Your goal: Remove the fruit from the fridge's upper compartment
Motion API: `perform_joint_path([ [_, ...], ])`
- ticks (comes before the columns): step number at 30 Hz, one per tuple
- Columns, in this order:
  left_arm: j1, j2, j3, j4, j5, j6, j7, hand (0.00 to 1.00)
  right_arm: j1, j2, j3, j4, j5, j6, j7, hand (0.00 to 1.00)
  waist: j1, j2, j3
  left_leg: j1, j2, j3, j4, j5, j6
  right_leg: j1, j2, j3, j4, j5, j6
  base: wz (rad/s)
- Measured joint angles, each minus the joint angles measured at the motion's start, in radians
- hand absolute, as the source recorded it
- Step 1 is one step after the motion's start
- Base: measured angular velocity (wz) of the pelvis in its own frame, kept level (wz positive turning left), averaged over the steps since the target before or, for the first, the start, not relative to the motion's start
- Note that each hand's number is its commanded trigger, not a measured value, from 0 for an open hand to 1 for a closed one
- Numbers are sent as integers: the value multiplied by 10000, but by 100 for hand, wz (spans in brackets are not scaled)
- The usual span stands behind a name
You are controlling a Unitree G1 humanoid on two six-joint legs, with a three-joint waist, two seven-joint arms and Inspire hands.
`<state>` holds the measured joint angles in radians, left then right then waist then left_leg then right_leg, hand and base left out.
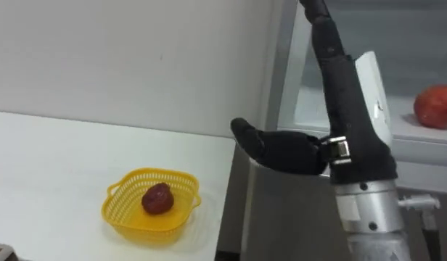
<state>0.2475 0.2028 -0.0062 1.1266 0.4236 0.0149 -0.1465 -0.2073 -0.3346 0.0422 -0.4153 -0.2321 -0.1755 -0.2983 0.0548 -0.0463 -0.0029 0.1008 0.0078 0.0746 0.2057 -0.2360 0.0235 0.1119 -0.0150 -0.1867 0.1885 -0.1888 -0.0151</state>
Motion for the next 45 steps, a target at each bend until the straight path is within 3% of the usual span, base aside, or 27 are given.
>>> perform_joint_path([
  [4, 20, -26, -27, 46, -2, -10, 112, 0, 13, 111, -387, -22, -89, -368, -544, 0, -248, 68, -3, 110, -3, 71, -59, 0, -1, 33, 25, 86, -4, 0, 0, -5],
  [10, -19, -70, -44, 122, -5, -221, 312, 0, 138, 112, -1094, -19, -32, -733, -1209, 0, -289, 87, -7, 165, -25, 94, -92, 1, -2, 57, 46, 155, -12, 0, 0, -1],
  [18, -34, -94, -51, 128, -5, -221, 360, 0, 365, 107, -1159, 118, 485, -778, -1487, 0, -486, 30, 20, 157, 22, 64, -107, 0, -2, 21, 47, 200, -6, -1, 0, -1],
  [26, 19, -119, -76, 126, -9, -220, 356, 0, 371, 90, -1797, 618, 732, -766, -1477, 0, -534, -4, 58, 162, 7, 126, -120, 0, -2, 19, 57, 218, -10, 0, 0, 0],
  [30, 16, -110, -44, 128, -10, -218, 237, 0, 364, -145, -2112, 1740, 788, -802, -1464, 0, -496, 23, 67, 291, -36, 63, -110, 0, -2, 103, 49, 213, -22, -1, 0, 0],
  [35, 43, -111, -29, 125, -4, -157, 64, 0, 126, -324, -2198, 2744, 1420, -407, -1417, 0, -484, 25, 72, 296, -39, 61, -110, 2, -2, 86, 45, 201, -6, -2, 1, 0],
  [41, 178, -82, 29, -65, -10, -166, -30, 0, -917, -1096, -2296, 4015, 2916, -260, -1311, 0, -501, -242, 70, 255, -58, 52, -80, 5, -1, 82, 32, 181, -23, -17, 7, 0],
  [43, 182, -19, 32, -65, -9, -166, -22, 0, -1446, -1551, -2299, 4841, 3423, -128, -1268, 0, -472, -454, 47, 232, -50, 51, -72, 6, -3, 30, 34, 148, -32, -17, 7, 2],
  [45, 178, 31, 33, -66, -9, -164, -19, 0, -1718, -1761, -2299, 5301, 3453, -95, -1275, 0, -473, -569, 2, 148, -35, 31, -46, 6, -3, 3, 29, 85, -34, -15, 5, 7],
])
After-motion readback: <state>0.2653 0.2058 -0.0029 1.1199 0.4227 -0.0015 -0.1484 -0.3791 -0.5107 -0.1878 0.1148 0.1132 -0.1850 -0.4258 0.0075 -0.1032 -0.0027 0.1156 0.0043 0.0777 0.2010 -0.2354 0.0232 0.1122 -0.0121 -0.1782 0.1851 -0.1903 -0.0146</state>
